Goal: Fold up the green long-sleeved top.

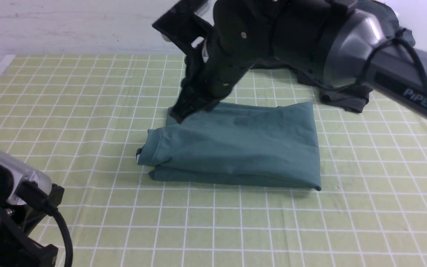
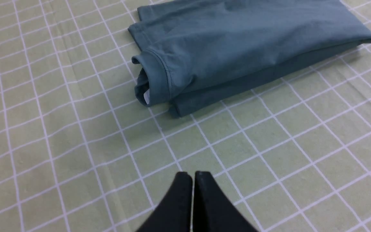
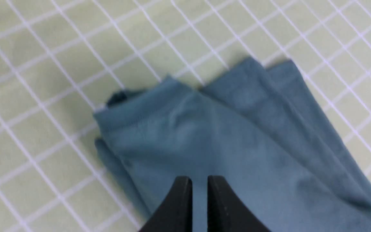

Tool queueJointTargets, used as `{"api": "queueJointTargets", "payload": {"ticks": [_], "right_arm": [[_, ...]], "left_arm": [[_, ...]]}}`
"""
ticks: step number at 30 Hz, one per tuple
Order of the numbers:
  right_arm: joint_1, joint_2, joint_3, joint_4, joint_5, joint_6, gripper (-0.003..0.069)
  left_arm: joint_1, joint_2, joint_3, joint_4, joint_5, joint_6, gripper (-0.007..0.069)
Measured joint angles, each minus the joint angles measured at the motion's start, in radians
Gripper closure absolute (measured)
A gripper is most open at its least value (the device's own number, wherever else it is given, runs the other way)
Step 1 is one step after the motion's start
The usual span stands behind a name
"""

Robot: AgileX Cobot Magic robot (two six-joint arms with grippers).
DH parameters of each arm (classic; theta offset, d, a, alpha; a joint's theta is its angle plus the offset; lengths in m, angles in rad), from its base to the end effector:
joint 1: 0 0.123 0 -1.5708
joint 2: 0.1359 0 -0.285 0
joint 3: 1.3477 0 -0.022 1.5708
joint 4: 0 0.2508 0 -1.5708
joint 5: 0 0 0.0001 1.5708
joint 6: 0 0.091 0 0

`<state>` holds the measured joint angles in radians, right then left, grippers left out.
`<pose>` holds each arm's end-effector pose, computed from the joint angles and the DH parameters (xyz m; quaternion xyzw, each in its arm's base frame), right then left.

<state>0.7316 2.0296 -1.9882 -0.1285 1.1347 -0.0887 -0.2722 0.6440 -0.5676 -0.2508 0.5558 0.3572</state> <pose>0.3429 0.2936 0.3125 -0.3978 0.8838 0.0155 0.2458 0.1178 -0.0453 0.3024 0.2103 0.8407 -0.0889 0.4911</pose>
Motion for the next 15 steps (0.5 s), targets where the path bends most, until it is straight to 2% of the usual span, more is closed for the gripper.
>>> {"api": "queueJointTargets", "payload": {"ticks": [1, 4, 8, 12, 15], "right_arm": [[-0.024, -0.001, 0.057, 0.027, 0.061, 0.001, 0.0589], [-0.058, 0.000, 0.209, 0.071, 0.083, 0.001, 0.0589], [-0.074, 0.000, 0.406, 0.057, 0.014, 0.008, 0.0589], [-0.107, 0.000, 0.524, -0.065, -0.082, 0.089, 0.0589], [-0.184, 0.001, 0.568, -0.209, -0.080, 0.206, 0.0589]], "left_arm": [[0.000, -0.010, 0.000, 0.000, 0.001, 0.000, 0.0627], [0.000, -0.025, 0.000, 0.000, 0.003, 0.000, 0.0627], [0.000, -0.034, 0.000, -0.007, 0.013, 0.000, 0.0627], [0.000, -0.036, 0.000, -0.019, 0.016, 0.000, 0.0627], [0.000, -0.036, 0.000, -0.021, 0.016, 0.000, 0.0627]]}}
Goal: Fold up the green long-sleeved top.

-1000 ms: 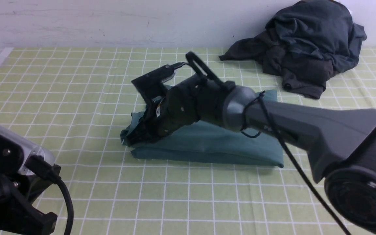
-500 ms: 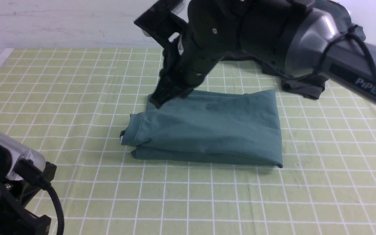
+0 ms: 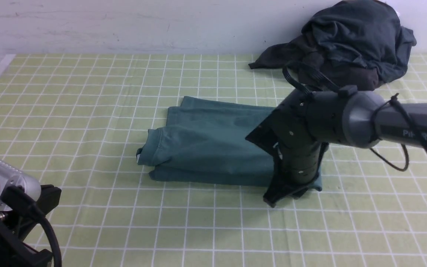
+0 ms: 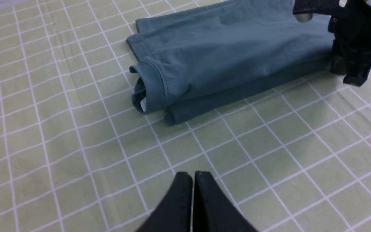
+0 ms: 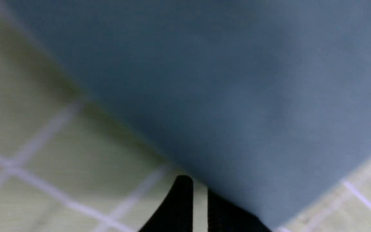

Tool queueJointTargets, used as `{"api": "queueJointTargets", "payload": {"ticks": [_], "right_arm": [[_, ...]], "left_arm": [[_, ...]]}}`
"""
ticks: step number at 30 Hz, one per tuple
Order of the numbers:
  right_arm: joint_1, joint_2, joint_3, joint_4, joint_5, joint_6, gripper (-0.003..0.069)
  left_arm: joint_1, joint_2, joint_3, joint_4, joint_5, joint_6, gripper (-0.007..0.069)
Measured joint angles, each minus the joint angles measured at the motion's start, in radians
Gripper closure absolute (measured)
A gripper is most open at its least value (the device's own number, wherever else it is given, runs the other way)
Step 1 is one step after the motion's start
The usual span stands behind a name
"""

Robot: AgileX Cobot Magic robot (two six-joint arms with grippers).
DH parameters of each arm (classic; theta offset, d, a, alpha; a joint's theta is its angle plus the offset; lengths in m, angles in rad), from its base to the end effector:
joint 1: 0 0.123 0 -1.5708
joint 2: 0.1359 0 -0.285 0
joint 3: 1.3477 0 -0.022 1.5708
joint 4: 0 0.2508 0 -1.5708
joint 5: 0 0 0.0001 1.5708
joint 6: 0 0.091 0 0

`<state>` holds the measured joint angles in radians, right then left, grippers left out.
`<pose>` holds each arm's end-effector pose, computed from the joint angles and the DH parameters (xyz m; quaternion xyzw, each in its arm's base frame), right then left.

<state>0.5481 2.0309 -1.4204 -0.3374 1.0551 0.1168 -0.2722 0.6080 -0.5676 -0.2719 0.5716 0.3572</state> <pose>0.3462 0.1807 0.1655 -0.2924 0.9451 -0.1390 0.0440 0.1105 -0.0446 0.3058 0.2066 0.8354 -0.0993 0.4995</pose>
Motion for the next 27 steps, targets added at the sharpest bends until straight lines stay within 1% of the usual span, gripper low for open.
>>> {"api": "queueJointTargets", "payload": {"ticks": [3, 6, 10, 12, 13, 15, 18, 19, 22, 23, 24, 25, 26, 27], "right_arm": [[-0.066, -0.011, 0.004, -0.023, 0.053, 0.033, 0.0589], [-0.087, -0.064, 0.010, 0.023, 0.088, 0.017, 0.0589], [-0.079, -0.244, 0.016, 0.134, 0.107, -0.032, 0.0589], [-0.077, -0.363, 0.016, 0.169, 0.115, -0.037, 0.0589], [-0.076, -0.375, 0.016, 0.169, 0.115, -0.037, 0.0589], [-0.075, -0.552, 0.025, 0.215, 0.098, -0.040, 0.0589], [-0.074, -0.737, 0.088, 0.266, 0.014, -0.042, 0.0589], [-0.074, -0.750, 0.103, 0.273, -0.004, -0.042, 0.0589], [-0.074, -0.988, 0.304, 0.314, -0.187, -0.042, 0.0589], [-0.074, -1.001, 0.304, 0.314, -0.200, -0.042, 0.0589], [-0.074, -1.112, 0.440, 0.316, -0.315, -0.042, 0.0589], [-0.074, -1.112, 0.456, 0.315, -0.315, -0.042, 0.0589], [-0.074, -1.216, 0.586, 0.314, -0.431, -0.042, 0.0589], [-0.074, -1.271, 0.670, 0.312, -0.496, -0.042, 0.0589]], "left_arm": [[0.000, 0.000, 0.000, 0.000, 0.000, 0.000, 0.0627], [0.000, 0.000, 0.000, 0.000, 0.001, 0.000, 0.0627], [0.000, 0.000, 0.000, 0.000, 0.001, 0.000, 0.0627], [0.000, 0.000, 0.000, 0.000, 0.002, 0.000, 0.0627], [0.000, 0.000, 0.000, 0.000, 0.002, 0.000, 0.0627], [0.000, 0.000, 0.000, -0.001, 0.003, 0.000, 0.0627], [0.000, 0.000, 0.000, -0.001, 0.004, 0.000, 0.0627], [0.000, 0.000, 0.000, -0.001, 0.004, 0.000, 0.0627], [0.000, 0.000, 0.000, -0.001, 0.004, 0.000, 0.0627], [0.000, 0.000, 0.000, -0.001, 0.004, 0.000, 0.0627], [0.000, 0.000, 0.000, -0.001, 0.004, 0.000, 0.0627], [0.000, 0.000, 0.000, -0.001, 0.004, 0.000, 0.0627], [0.000, 0.000, 0.000, -0.001, 0.004, 0.000, 0.0627], [0.000, 0.000, 0.000, -0.001, 0.004, 0.000, 0.0627]]}}
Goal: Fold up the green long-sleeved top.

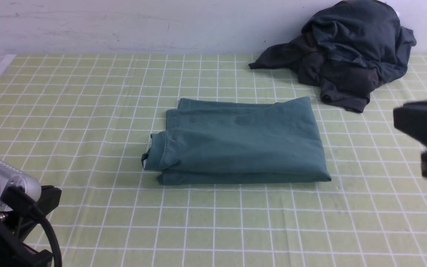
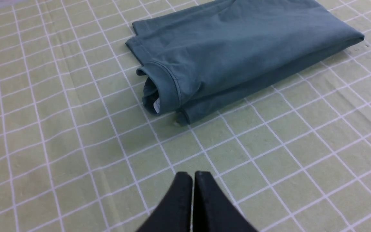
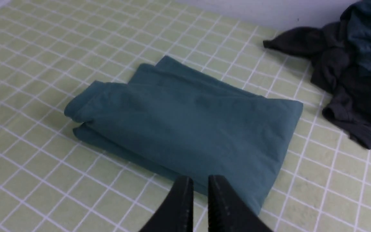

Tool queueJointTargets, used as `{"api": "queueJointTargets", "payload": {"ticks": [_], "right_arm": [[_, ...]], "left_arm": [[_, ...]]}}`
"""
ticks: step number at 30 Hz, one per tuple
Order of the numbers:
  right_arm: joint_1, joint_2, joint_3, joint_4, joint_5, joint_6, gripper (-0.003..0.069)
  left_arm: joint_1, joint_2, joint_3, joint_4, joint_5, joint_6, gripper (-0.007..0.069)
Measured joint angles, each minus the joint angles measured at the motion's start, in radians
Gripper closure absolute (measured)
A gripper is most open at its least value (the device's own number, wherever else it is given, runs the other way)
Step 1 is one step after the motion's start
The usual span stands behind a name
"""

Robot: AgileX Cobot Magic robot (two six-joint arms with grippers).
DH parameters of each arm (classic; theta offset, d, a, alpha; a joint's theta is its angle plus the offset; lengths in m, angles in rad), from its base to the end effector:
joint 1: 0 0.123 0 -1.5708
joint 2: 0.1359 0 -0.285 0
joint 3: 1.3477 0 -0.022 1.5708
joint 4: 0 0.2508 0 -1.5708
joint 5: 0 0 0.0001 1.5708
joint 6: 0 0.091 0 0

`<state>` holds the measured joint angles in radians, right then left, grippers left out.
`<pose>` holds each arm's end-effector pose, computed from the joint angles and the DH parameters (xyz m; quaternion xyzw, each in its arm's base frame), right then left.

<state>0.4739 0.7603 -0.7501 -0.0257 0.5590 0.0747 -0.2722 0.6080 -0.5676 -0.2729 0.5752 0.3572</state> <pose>0.1349 0.0678 0.3445 -0.1753 0.8372 0.1292 0.5016 0.1103 -0.0447 0.3056 0.2069 0.8362 -0.0999 0.4980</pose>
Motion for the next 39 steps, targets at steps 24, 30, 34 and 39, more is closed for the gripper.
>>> {"api": "queueJointTargets", "payload": {"ticks": [24, 30, 34, 39], "right_arm": [[-0.016, -0.464, 0.775, -0.149, -0.687, -0.019, 0.0594], [-0.182, -0.626, 0.775, -0.081, -0.610, -0.040, 0.0659], [-0.343, -0.744, 0.775, -0.055, -0.559, -0.075, 0.0671], [-0.479, -0.771, 0.775, -0.012, -0.435, -0.111, 0.0671]], "left_arm": [[0.000, 0.000, 0.000, 0.000, 0.005, 0.000, 0.0627], [0.000, 0.000, 0.000, 0.000, 0.005, 0.000, 0.0627], [0.000, 0.000, 0.000, 0.000, 0.005, 0.000, 0.0627], [0.000, 0.000, 0.000, 0.000, 0.006, 0.000, 0.0627]]}}
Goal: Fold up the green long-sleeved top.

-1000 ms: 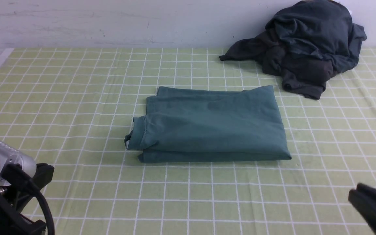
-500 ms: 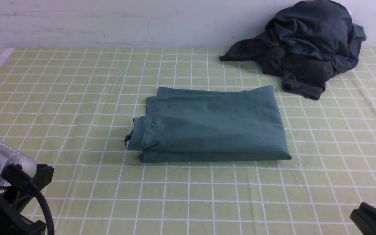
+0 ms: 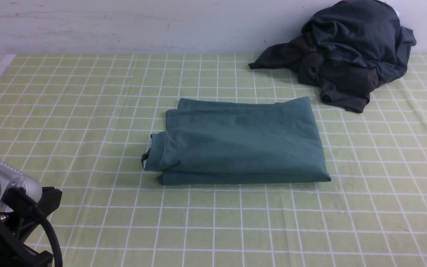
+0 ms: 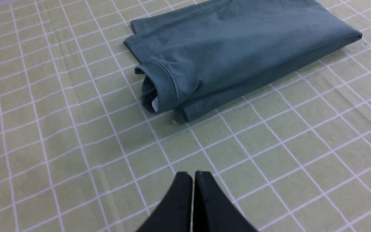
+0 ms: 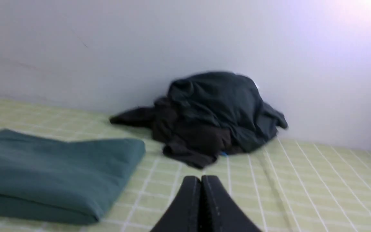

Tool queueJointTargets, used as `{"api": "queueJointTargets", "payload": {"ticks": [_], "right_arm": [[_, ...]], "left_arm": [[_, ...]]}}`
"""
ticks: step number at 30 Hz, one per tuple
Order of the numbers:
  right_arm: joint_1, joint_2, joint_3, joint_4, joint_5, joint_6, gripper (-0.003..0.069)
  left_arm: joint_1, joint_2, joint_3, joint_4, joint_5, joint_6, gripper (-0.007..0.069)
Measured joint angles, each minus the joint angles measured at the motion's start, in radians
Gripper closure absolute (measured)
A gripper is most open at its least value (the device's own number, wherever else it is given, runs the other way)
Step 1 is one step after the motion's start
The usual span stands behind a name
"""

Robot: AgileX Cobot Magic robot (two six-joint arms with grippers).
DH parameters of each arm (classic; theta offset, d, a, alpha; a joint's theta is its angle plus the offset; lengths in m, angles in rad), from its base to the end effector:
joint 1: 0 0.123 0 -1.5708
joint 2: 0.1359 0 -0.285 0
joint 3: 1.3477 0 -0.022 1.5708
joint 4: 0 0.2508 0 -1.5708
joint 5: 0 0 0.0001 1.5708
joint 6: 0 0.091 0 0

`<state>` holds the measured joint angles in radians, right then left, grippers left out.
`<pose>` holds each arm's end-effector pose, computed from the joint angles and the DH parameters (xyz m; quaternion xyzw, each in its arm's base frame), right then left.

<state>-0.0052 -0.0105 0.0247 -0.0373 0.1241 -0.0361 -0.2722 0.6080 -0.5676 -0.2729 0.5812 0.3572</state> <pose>0.0566 -0.0007 0.1941 -0.0230 0.7245 -0.0286 0.6882 0.1100 -0.0447 0.3051 0.2077 0.8375 -0.1002 0.4954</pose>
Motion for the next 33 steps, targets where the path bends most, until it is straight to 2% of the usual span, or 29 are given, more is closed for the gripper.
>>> {"api": "queueJointTargets", "payload": {"ticks": [3, 6, 33], "right_arm": [[-0.048, 0.000, 0.000, 0.037, 0.143, -0.009, 0.0671], [-0.049, 0.000, -0.001, 0.057, 0.231, -0.015, 0.0671], [-0.049, 0.000, -0.001, 0.063, 0.236, -0.042, 0.0671]], "left_arm": [[0.000, 0.000, 0.000, 0.000, 0.002, 0.000, 0.0627], [0.000, 0.000, 0.000, 0.000, 0.002, 0.000, 0.0627], [0.000, -0.050, 0.033, -0.001, -0.004, 0.000, 0.0627]]}}
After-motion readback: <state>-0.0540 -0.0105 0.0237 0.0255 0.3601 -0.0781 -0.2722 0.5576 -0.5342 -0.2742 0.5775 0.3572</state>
